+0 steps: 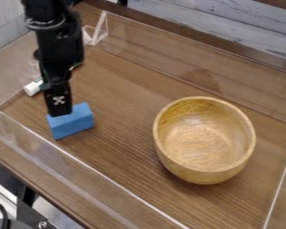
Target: Put the blue block in the brown bowl
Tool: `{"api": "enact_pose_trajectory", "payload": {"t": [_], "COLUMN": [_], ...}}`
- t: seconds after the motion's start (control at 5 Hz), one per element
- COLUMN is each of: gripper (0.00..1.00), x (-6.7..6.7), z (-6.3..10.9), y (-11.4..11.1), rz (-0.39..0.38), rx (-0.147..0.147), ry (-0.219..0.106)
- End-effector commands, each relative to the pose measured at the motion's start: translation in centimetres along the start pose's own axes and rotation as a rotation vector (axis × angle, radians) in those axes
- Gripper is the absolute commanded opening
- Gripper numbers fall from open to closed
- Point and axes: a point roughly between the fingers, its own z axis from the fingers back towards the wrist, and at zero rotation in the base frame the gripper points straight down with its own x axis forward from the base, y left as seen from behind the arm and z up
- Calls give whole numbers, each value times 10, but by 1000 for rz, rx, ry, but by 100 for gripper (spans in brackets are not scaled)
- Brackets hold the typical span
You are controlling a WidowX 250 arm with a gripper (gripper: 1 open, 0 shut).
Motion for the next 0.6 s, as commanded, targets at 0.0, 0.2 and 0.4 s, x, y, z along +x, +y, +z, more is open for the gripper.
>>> {"api": "enact_pose_trajectory", "payload": {"t": [0.0, 0.2, 0.4], "gripper": [100, 100, 100], "x": [0, -1, -1], "z": [-4, -15, -25], "y": [9, 12, 14], "rz": [0, 0, -1], "rx": [32, 30, 29], "ry": [-24, -34, -47]}}
